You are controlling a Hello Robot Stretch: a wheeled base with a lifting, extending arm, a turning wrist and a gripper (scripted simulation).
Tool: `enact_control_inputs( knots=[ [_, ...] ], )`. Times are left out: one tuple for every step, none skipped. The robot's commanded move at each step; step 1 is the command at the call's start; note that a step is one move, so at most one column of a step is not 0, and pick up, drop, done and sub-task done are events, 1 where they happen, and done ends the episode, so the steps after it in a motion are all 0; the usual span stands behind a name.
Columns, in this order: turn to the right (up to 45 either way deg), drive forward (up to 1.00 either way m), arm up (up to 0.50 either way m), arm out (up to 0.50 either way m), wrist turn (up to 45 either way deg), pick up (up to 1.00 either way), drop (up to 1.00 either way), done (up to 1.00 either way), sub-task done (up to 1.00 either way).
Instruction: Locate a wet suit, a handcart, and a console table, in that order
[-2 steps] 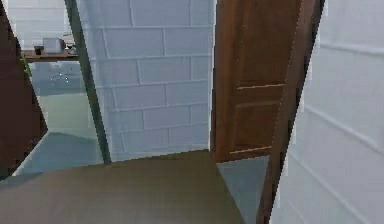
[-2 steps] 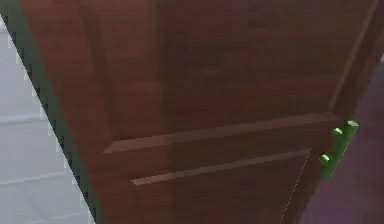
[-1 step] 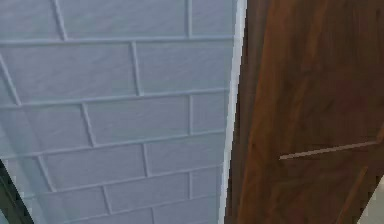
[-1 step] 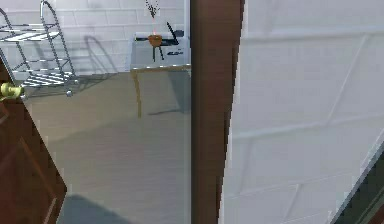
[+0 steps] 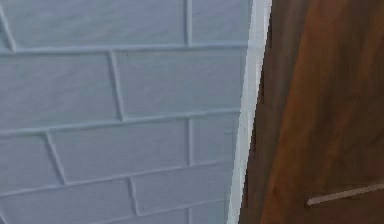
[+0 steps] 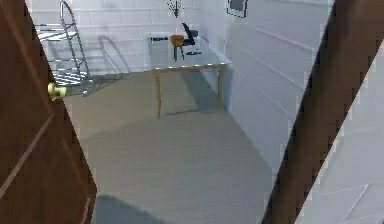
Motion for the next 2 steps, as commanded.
enact_control_inputs(
  knots=[
    [45.0,0.0,0.0,0.0,0.0,0.0,0.0,0.0,0.0],
    [30.0,0.0,0.0,0.0,0.0,0.0,0.0,0.0,0.0]
  ],
)
